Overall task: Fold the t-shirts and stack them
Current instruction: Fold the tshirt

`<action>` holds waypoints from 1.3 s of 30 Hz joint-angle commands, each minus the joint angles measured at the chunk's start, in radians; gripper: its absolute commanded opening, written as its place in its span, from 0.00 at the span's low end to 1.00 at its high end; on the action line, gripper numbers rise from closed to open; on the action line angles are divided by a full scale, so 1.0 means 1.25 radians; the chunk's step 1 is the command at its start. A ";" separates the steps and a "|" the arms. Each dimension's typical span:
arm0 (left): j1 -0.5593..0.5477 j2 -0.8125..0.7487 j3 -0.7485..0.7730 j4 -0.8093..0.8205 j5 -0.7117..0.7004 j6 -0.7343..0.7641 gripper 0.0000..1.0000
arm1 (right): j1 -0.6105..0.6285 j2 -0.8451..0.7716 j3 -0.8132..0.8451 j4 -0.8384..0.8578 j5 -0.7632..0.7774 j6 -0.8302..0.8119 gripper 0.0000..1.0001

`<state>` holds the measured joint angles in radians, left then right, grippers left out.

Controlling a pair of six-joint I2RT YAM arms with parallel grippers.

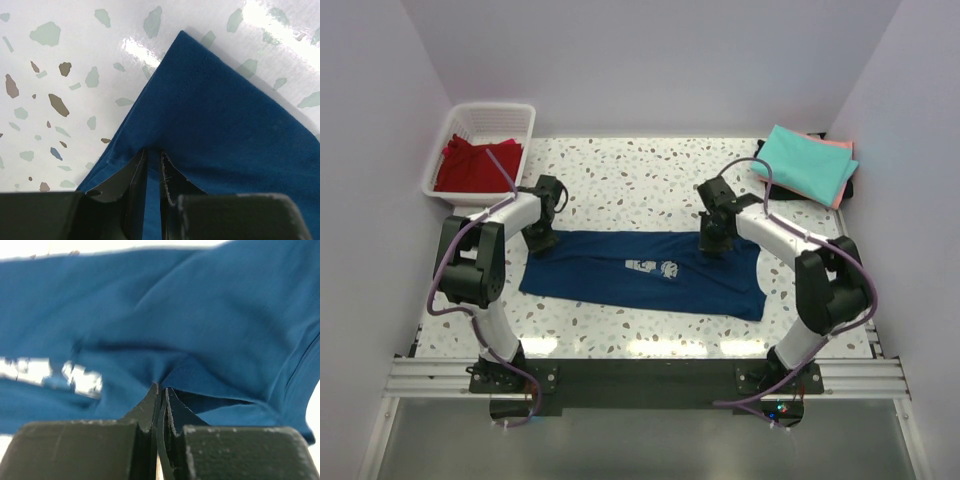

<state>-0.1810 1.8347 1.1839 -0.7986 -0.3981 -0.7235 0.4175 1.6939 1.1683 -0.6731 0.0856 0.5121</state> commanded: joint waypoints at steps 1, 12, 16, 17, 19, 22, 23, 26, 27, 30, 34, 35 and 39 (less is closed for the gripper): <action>-0.001 0.009 0.005 0.006 -0.026 -0.007 0.19 | 0.063 -0.107 -0.037 -0.088 -0.021 0.039 0.00; 0.000 0.034 0.017 -0.002 -0.026 0.003 0.19 | 0.111 -0.225 -0.187 -0.175 -0.115 0.071 0.01; 0.000 0.045 0.020 -0.003 -0.033 0.007 0.19 | 0.114 -0.244 -0.206 -0.150 -0.214 0.040 0.17; -0.001 0.045 0.020 -0.002 -0.034 0.008 0.19 | 0.114 -0.252 -0.206 -0.146 -0.230 0.031 0.22; 0.000 0.048 0.025 -0.003 -0.036 0.011 0.19 | 0.113 -0.271 -0.197 -0.138 -0.248 0.009 0.33; 0.000 0.048 0.036 -0.004 -0.041 0.011 0.19 | 0.113 -0.296 -0.176 -0.140 -0.237 -0.008 0.34; 0.000 0.048 0.039 -0.007 -0.041 0.011 0.19 | 0.113 -0.300 -0.169 -0.143 -0.222 -0.010 0.34; 0.000 0.045 0.049 -0.005 -0.041 0.012 0.19 | 0.114 -0.314 -0.142 -0.174 -0.136 0.007 0.32; -0.001 0.044 0.051 -0.003 -0.040 0.013 0.19 | 0.114 -0.313 -0.128 -0.188 -0.040 0.031 0.31; -0.001 0.036 0.047 0.011 -0.028 0.024 0.19 | 0.110 -0.277 -0.104 -0.206 0.115 0.061 0.31; -0.001 0.026 0.037 0.018 -0.021 0.030 0.19 | 0.089 -0.174 -0.081 -0.139 0.173 0.086 0.32; -0.001 0.026 0.037 0.018 -0.023 0.031 0.19 | 0.082 -0.136 -0.078 -0.118 0.170 0.087 0.33; 0.000 0.021 0.033 0.015 -0.021 0.034 0.19 | 0.047 -0.051 -0.052 -0.029 0.168 0.087 0.34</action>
<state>-0.1848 1.8736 1.2217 -0.8227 -0.4187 -0.6937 0.5121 1.5532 1.0519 -0.8188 0.2203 0.5930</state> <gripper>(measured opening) 0.193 0.335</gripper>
